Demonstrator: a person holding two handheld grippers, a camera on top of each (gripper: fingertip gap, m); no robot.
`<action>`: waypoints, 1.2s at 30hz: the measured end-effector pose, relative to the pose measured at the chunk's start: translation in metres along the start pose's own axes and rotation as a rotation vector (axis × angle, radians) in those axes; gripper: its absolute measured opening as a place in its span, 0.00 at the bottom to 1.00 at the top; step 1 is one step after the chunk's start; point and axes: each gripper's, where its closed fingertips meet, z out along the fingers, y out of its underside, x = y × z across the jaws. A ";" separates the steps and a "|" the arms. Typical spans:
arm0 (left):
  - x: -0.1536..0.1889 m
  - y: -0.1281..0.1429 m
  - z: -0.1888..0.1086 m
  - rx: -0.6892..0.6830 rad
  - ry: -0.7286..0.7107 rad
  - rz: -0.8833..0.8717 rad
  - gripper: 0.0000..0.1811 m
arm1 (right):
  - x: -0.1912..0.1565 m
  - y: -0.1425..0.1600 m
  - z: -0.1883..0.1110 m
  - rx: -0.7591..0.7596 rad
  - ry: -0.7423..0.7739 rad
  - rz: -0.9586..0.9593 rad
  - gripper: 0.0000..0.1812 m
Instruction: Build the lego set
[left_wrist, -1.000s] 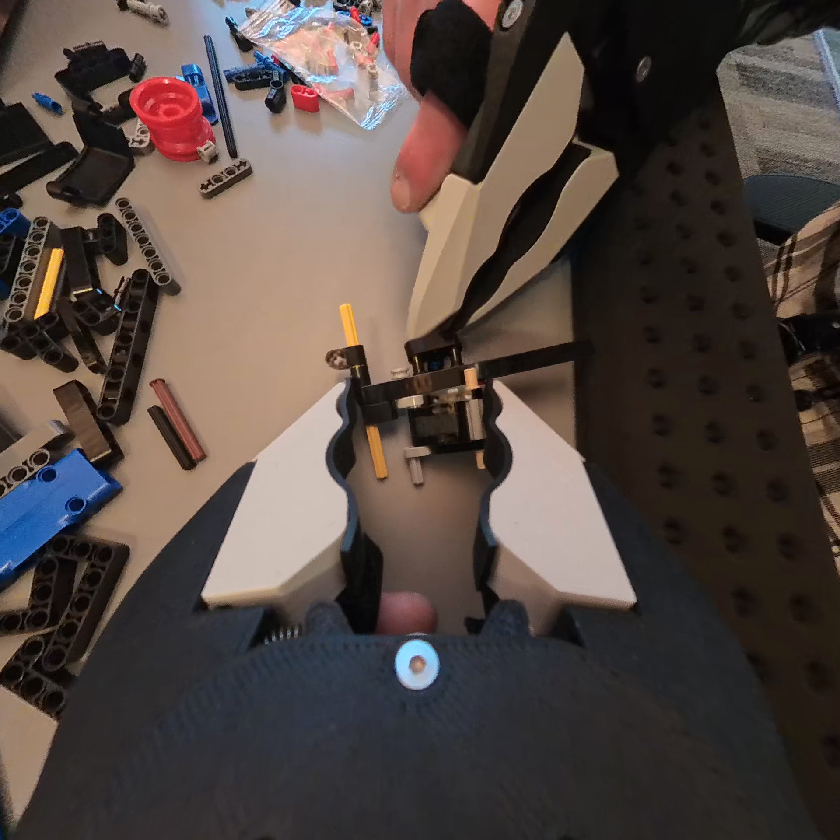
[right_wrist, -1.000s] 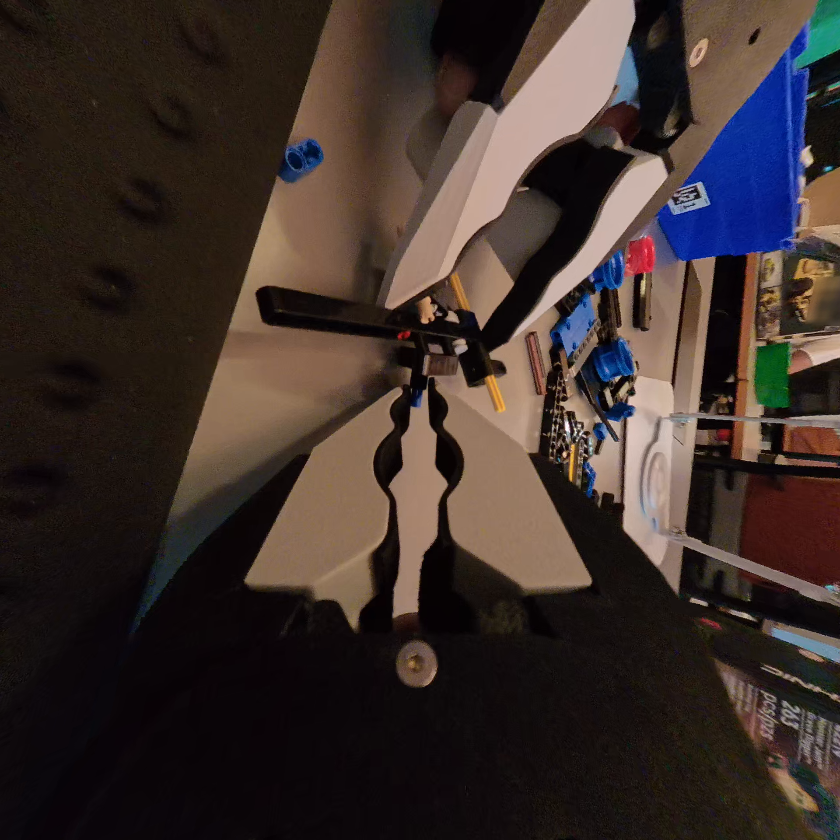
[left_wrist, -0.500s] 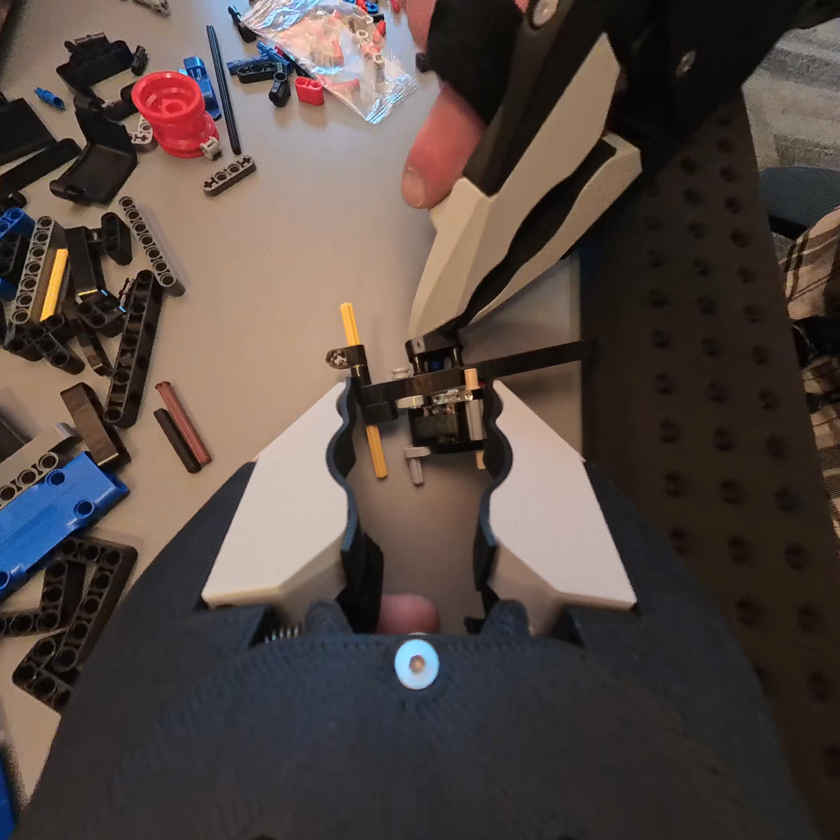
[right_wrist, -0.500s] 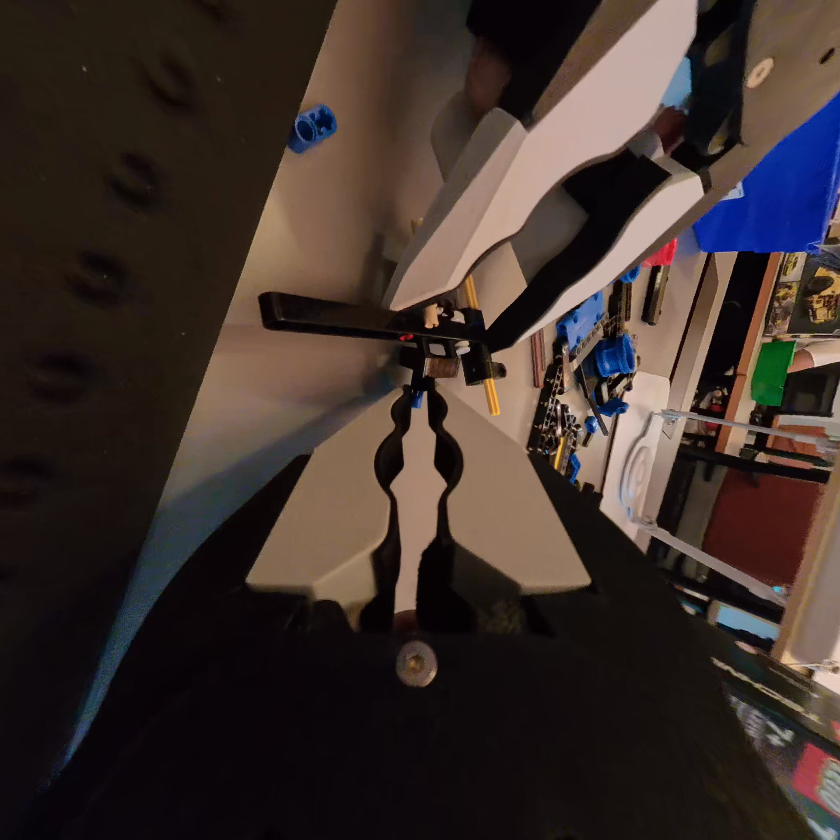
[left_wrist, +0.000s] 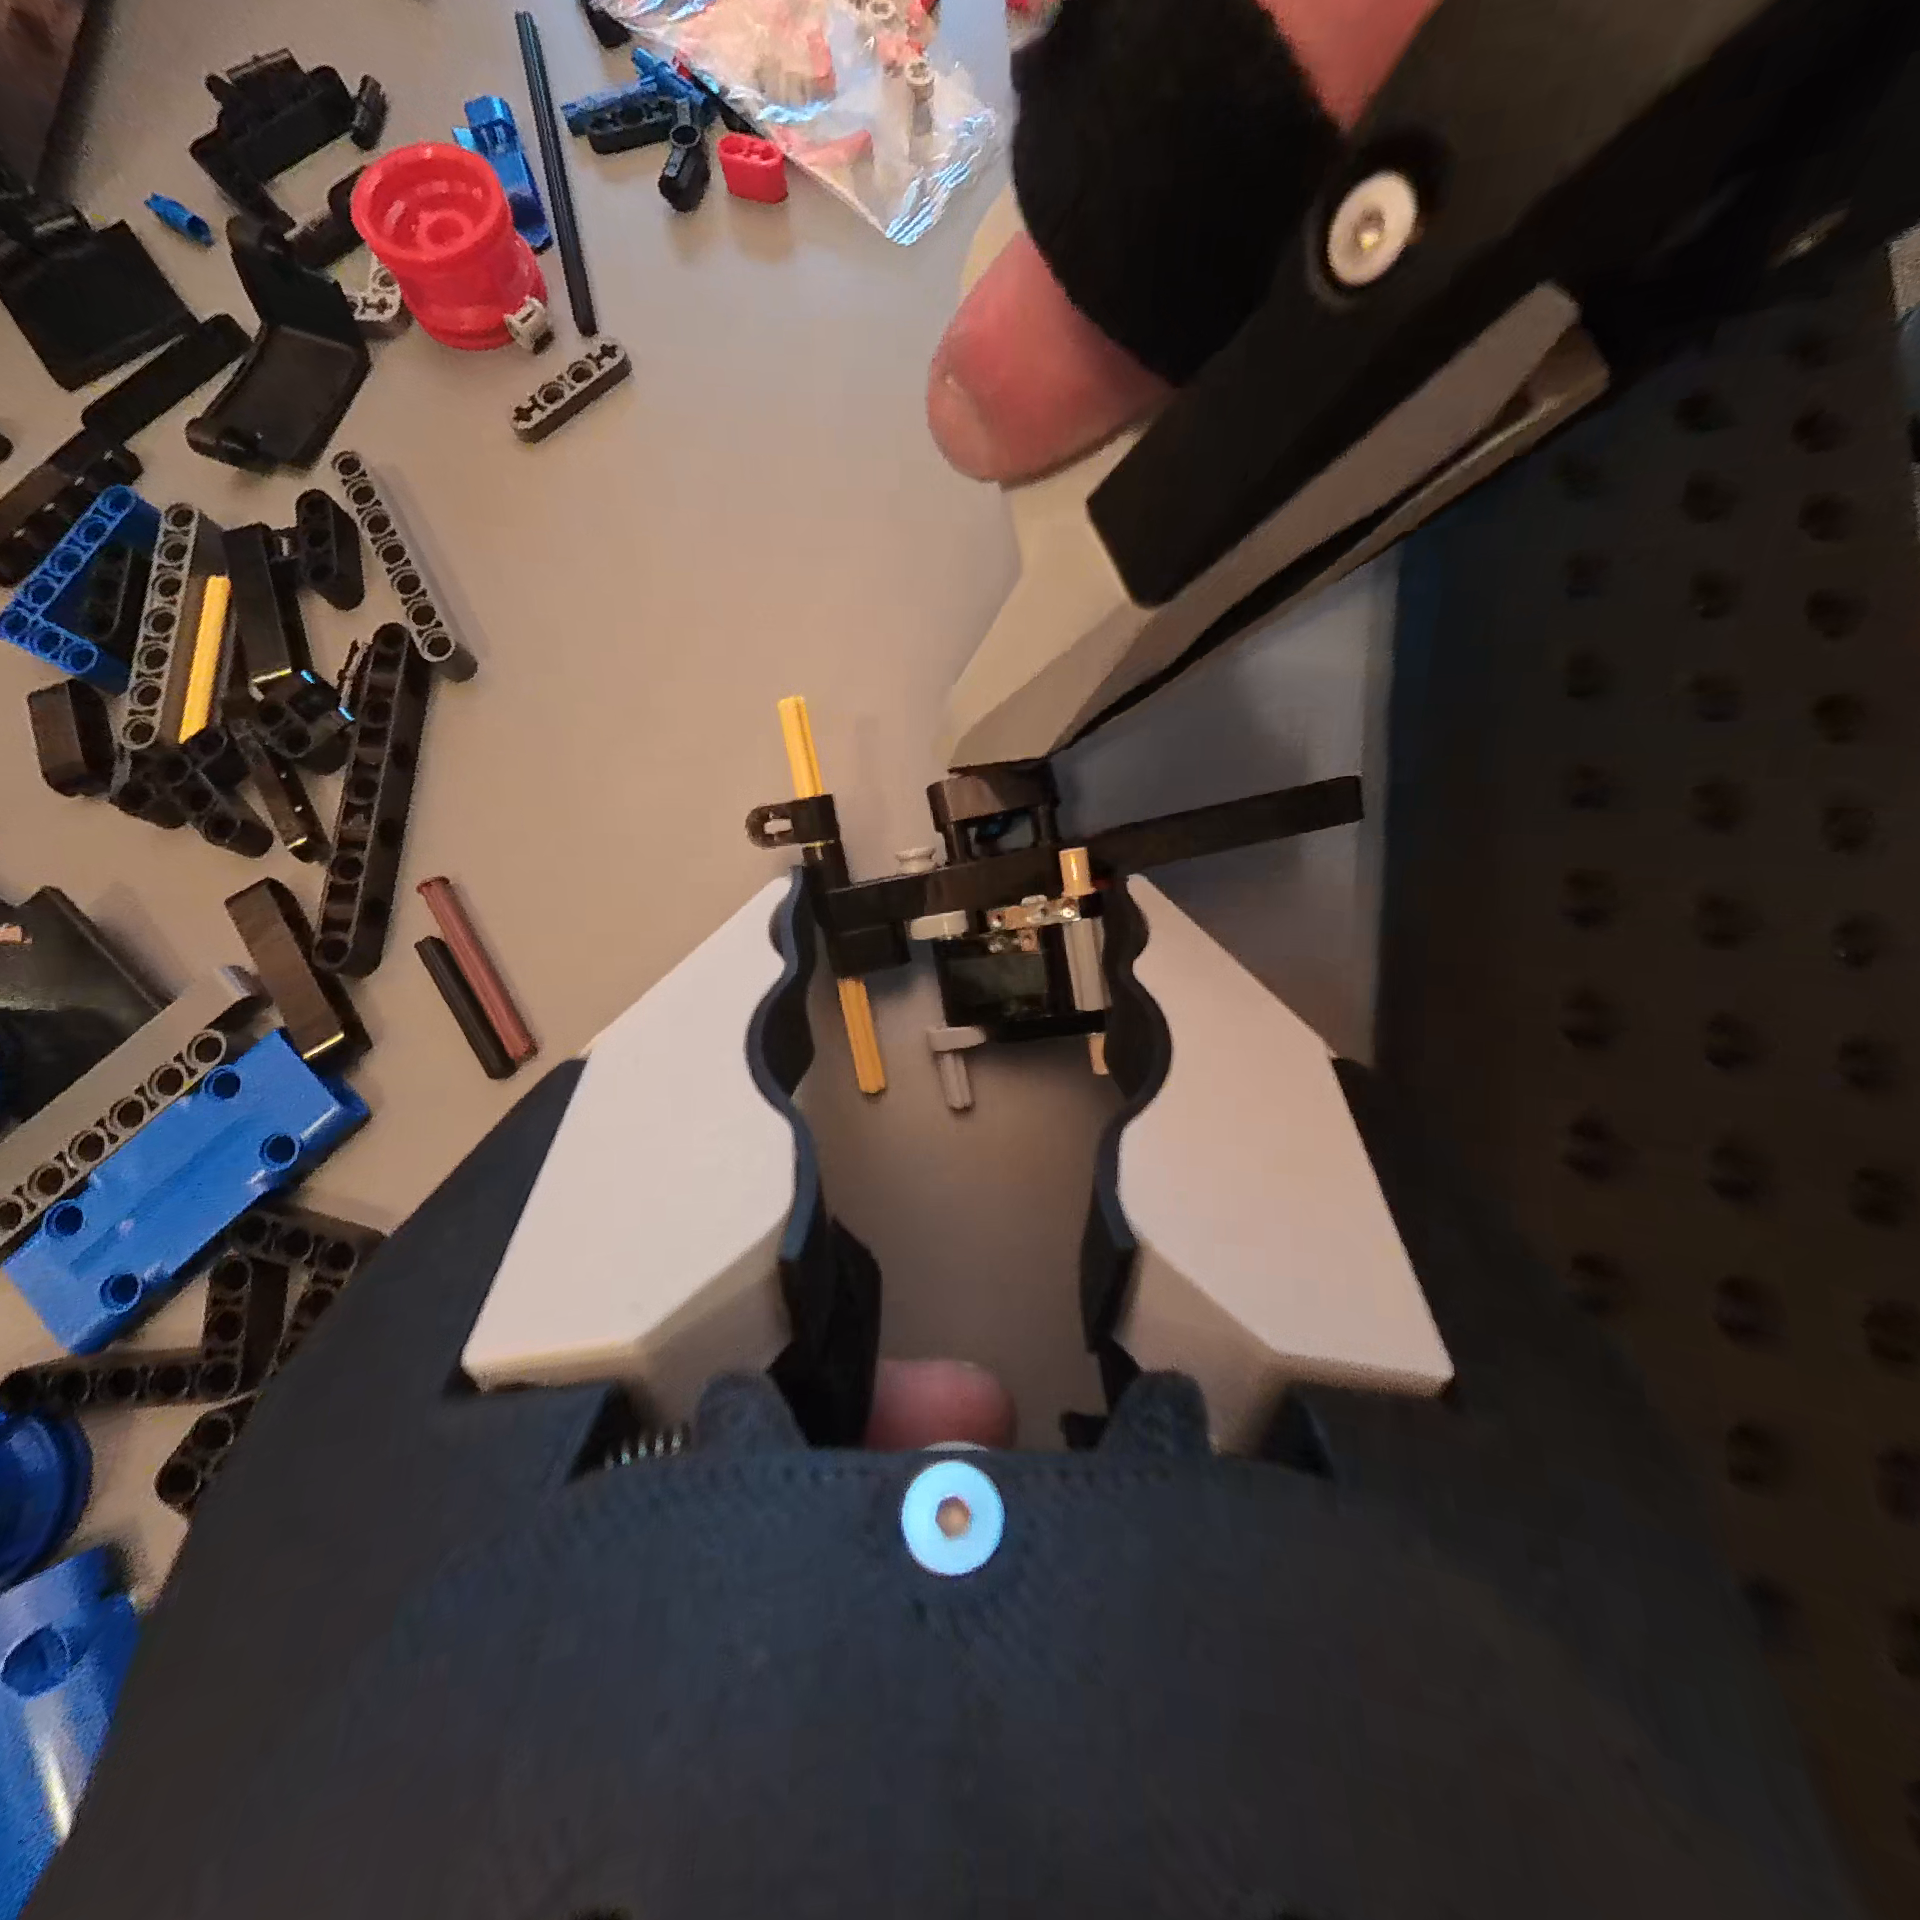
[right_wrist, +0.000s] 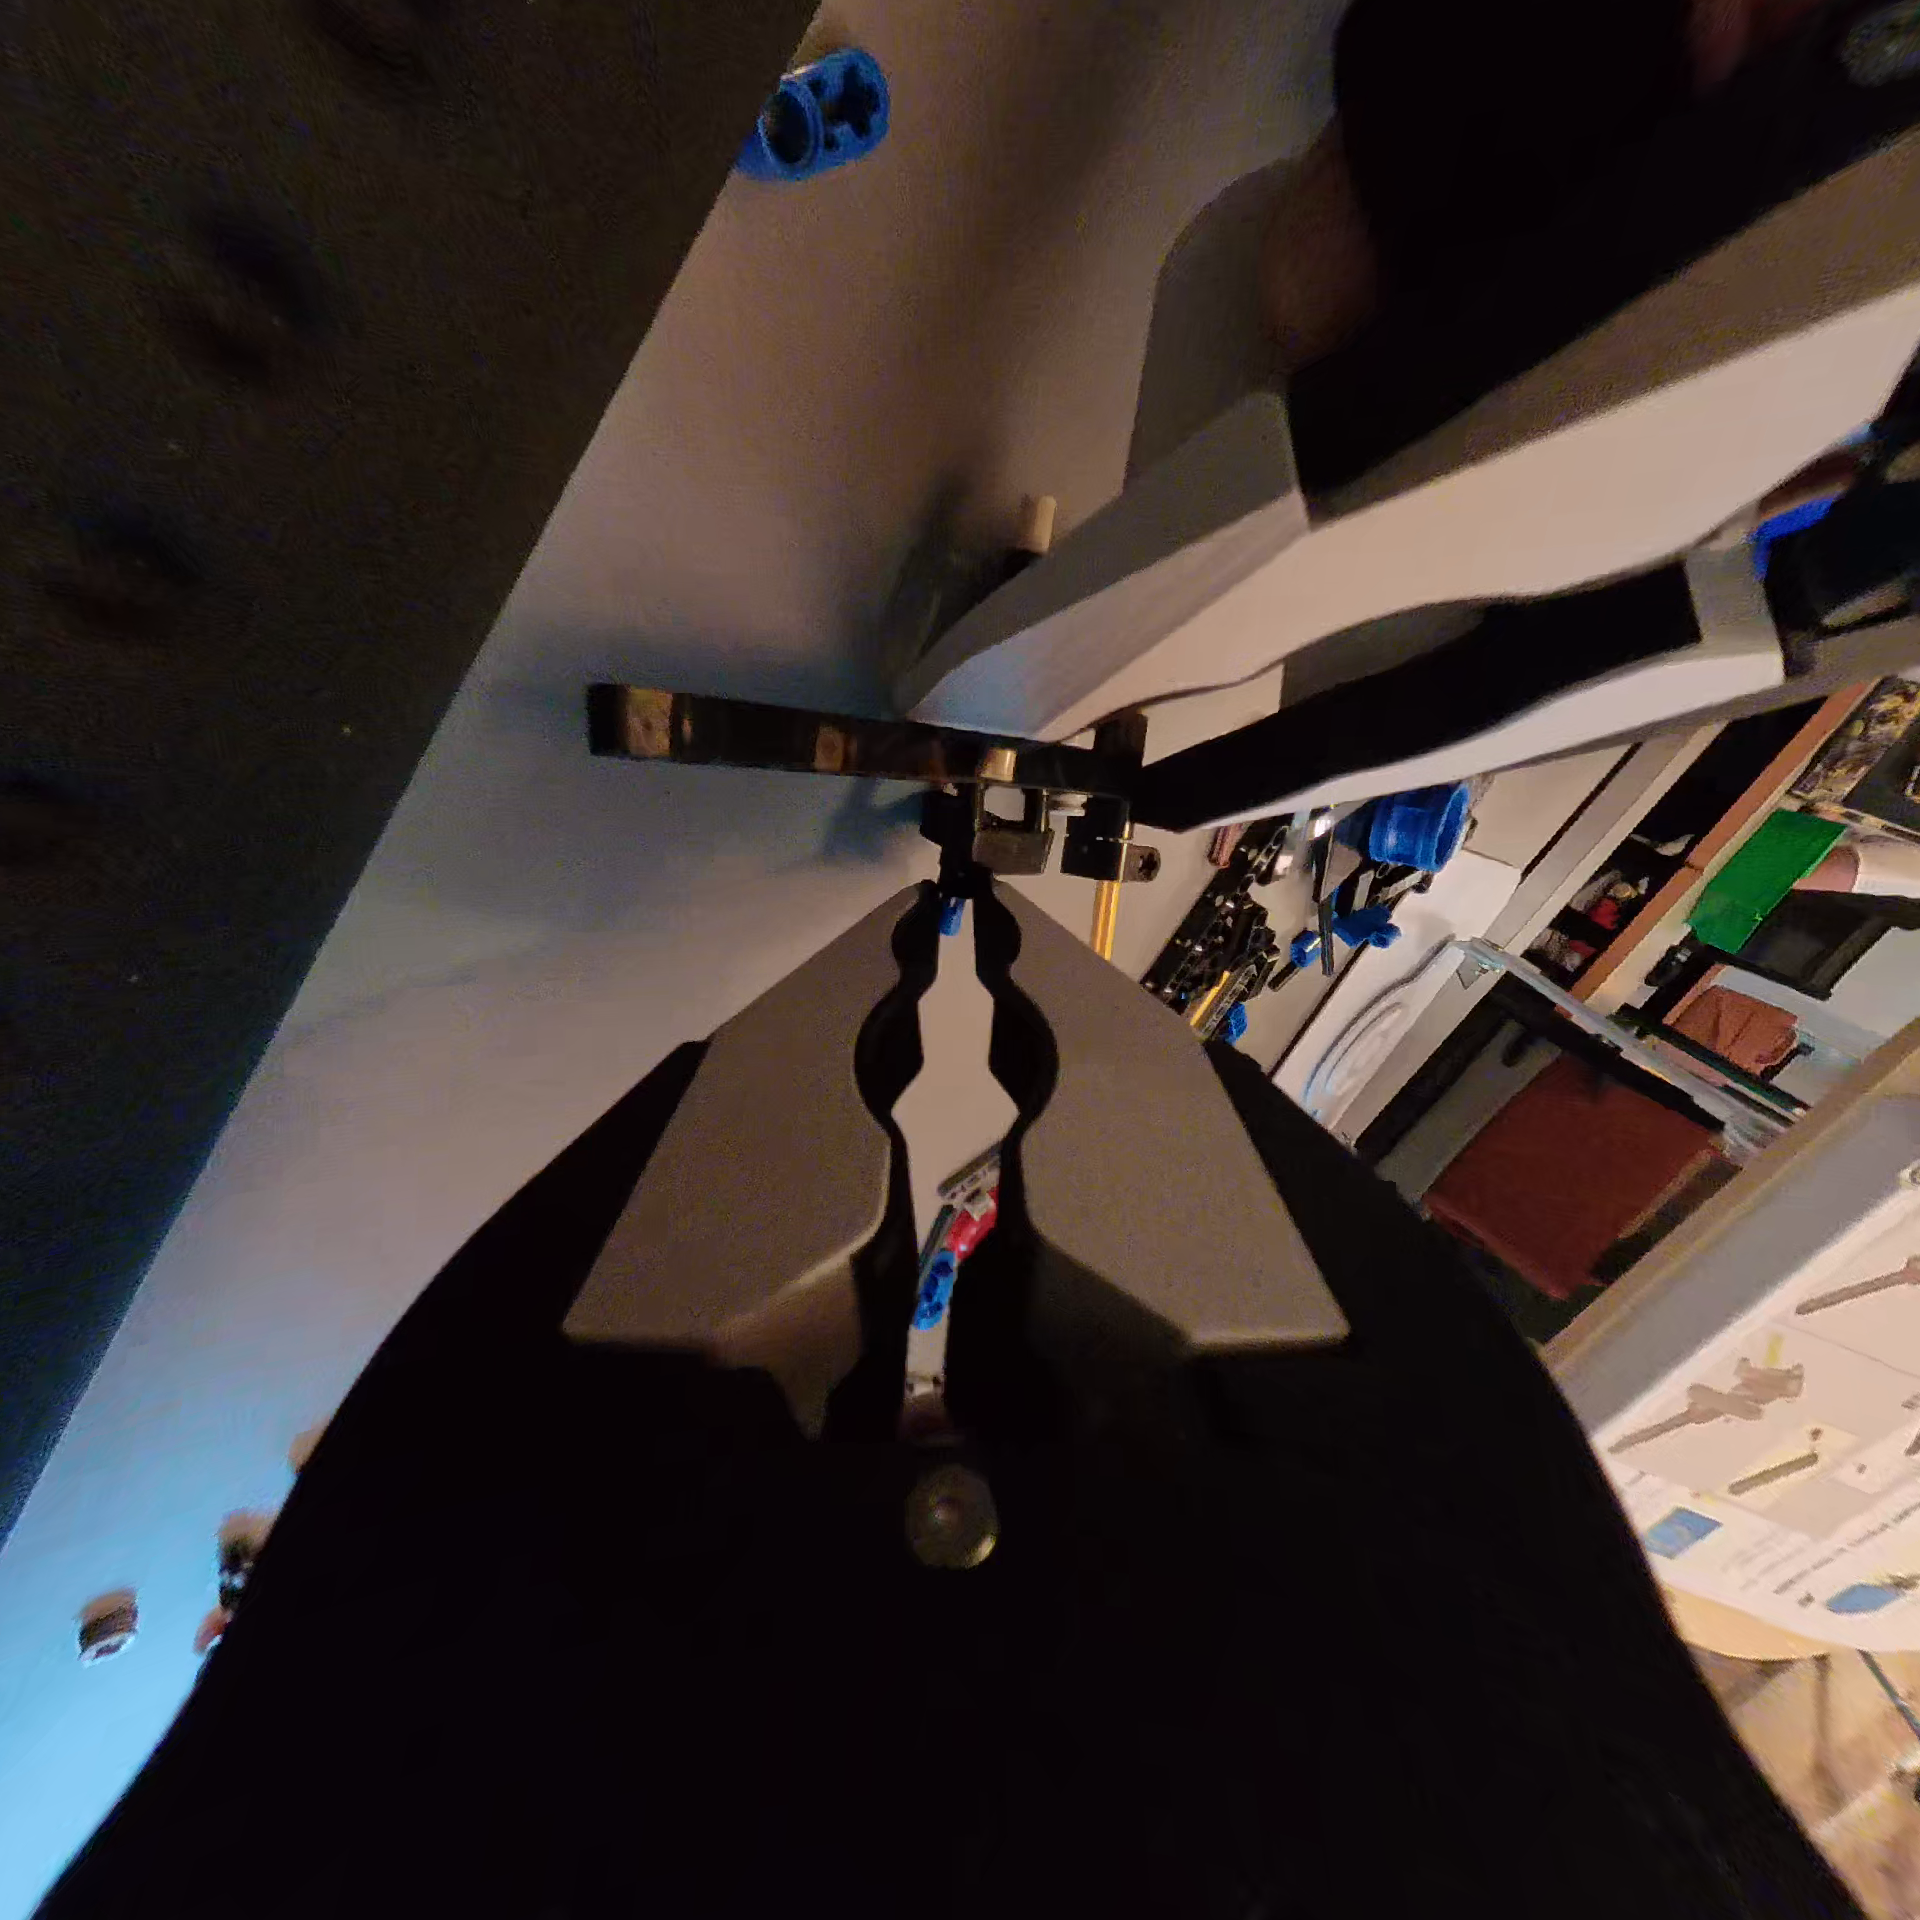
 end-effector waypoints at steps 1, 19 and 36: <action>0.000 0.000 0.000 -0.003 -0.004 0.002 0.29 | 0.001 0.000 0.000 -0.018 -0.003 -0.012 0.02; -0.002 0.001 0.000 -0.029 -0.043 0.027 0.29 | 0.005 0.002 0.004 -0.127 -0.006 -0.097 0.02; -0.004 -0.001 0.000 -0.025 -0.059 0.035 0.29 | 0.010 0.001 0.007 -0.107 -0.096 0.011 0.02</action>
